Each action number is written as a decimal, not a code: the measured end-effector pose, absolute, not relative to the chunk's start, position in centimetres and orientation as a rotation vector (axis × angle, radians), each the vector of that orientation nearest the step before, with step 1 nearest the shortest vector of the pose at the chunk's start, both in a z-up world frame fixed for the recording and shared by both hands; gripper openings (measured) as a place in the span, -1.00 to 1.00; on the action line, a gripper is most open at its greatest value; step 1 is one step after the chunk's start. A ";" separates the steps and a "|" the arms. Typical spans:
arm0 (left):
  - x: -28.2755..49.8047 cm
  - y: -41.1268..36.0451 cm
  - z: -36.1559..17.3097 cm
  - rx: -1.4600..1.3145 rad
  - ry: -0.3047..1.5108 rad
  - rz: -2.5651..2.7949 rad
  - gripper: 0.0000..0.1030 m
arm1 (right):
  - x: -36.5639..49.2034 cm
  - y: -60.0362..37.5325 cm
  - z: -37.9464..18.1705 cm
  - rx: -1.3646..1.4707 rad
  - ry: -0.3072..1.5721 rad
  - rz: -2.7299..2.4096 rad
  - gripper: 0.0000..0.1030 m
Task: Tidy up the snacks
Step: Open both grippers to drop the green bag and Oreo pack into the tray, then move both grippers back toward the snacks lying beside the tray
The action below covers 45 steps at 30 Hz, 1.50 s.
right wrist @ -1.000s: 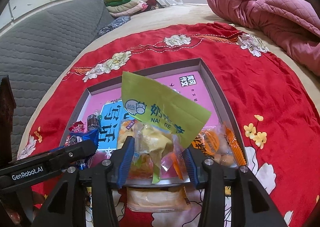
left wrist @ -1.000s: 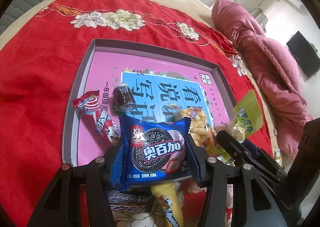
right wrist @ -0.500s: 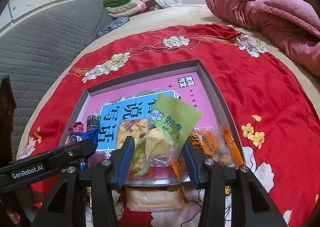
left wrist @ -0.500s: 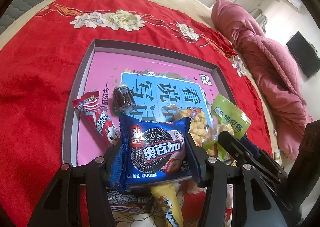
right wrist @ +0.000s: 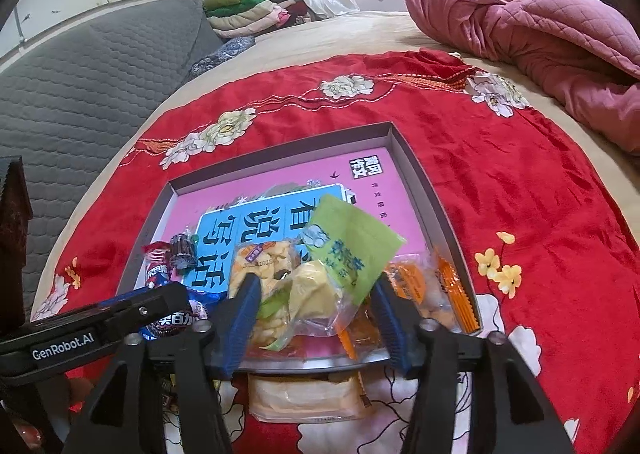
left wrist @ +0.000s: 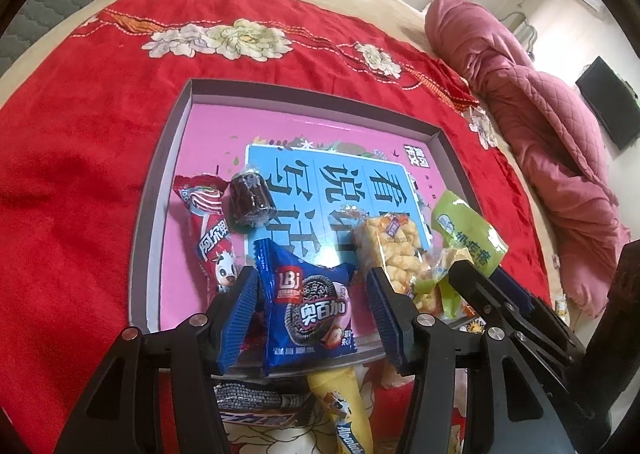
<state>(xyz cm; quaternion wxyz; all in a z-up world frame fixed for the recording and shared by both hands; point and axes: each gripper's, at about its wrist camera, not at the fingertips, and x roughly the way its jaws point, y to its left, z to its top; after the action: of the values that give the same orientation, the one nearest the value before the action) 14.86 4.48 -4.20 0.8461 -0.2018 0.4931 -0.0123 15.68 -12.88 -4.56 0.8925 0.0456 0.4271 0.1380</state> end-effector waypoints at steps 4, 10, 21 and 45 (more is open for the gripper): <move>14.8 4.5 -4.1 -0.425 1.041 -0.028 0.12 | 15.7 -13.3 -4.5 0.102 0.890 0.279 0.12; 14.8 4.6 -3.7 -0.419 1.037 -0.032 0.13 | 15.6 -13.5 -4.3 0.101 0.883 0.276 0.12; 14.1 5.2 -2.2 -0.433 1.004 -0.038 0.23 | 15.5 -13.8 -3.8 0.102 0.876 0.264 0.13; 12.2 7.0 0.2 -0.426 0.967 0.011 0.25 | 14.4 -14.9 -1.8 0.118 0.817 0.252 0.34</move>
<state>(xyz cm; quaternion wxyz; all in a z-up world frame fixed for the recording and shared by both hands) 12.19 6.96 0.23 0.8637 -0.2032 0.4612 0.0050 14.39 -14.95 -1.77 0.9082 0.0572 0.3960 0.1224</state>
